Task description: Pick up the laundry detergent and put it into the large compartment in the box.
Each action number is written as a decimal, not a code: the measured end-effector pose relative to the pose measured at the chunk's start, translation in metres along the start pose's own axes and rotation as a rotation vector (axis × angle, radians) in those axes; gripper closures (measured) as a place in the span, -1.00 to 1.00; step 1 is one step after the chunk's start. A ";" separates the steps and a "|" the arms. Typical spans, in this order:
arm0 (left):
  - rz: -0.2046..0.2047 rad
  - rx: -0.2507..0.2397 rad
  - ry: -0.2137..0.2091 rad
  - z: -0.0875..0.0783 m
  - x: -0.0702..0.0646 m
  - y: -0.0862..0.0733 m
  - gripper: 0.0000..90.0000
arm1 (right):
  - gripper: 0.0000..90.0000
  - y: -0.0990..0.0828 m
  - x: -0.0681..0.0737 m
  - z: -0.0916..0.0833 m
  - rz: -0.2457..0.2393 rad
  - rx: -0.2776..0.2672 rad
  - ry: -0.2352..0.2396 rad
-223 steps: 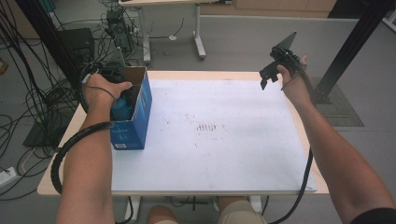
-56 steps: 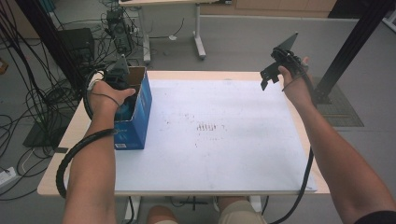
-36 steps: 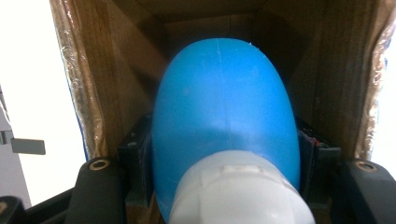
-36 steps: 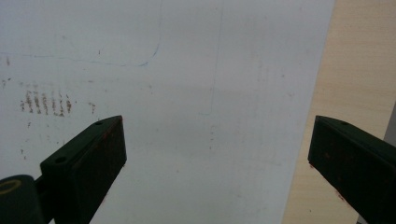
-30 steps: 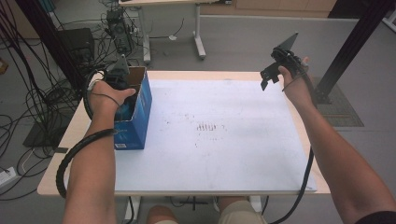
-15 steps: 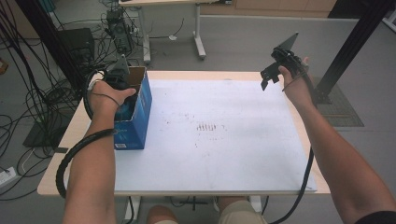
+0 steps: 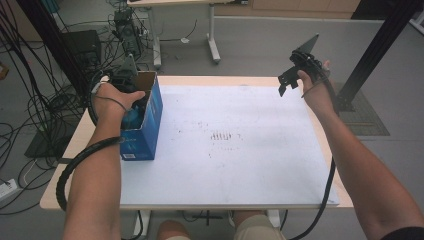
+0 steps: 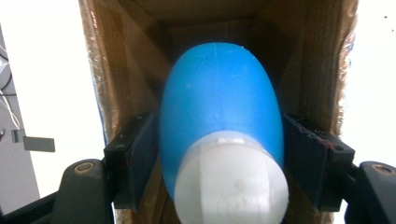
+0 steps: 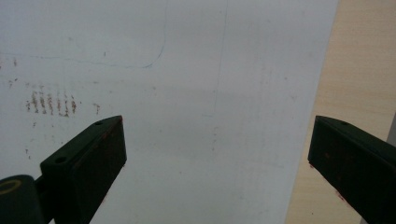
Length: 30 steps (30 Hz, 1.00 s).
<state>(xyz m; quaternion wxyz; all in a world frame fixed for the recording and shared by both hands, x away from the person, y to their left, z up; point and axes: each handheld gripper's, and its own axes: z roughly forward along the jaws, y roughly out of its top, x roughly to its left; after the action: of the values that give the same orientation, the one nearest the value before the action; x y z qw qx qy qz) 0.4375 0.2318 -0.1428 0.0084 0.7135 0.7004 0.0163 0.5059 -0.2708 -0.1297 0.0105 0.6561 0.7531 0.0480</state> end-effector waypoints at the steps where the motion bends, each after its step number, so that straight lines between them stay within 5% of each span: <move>1: 0.002 0.003 -0.002 -0.001 0.000 0.001 -0.38 | -0.91 0.000 0.000 0.000 0.001 0.002 0.000; 10: 0.002 -0.015 -0.006 -0.030 -0.001 0.000 -0.51 | -0.91 0.001 0.000 0.000 -0.001 0.002 0.000; 16: 0.039 -0.037 -0.038 -0.050 -0.008 -0.001 -0.63 | -0.91 0.002 0.001 0.001 0.004 0.008 0.008; 30: 0.218 -0.070 -0.077 -0.081 -0.062 0.002 -0.75 | -0.91 0.007 0.007 0.004 -0.002 0.021 0.009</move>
<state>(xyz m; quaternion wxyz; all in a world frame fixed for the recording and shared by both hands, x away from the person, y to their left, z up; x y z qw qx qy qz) 0.4353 0.1687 -0.0623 0.0584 0.7848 0.6168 0.0143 0.5123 -0.2624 -0.1332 0.0002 0.6550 0.7544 0.0433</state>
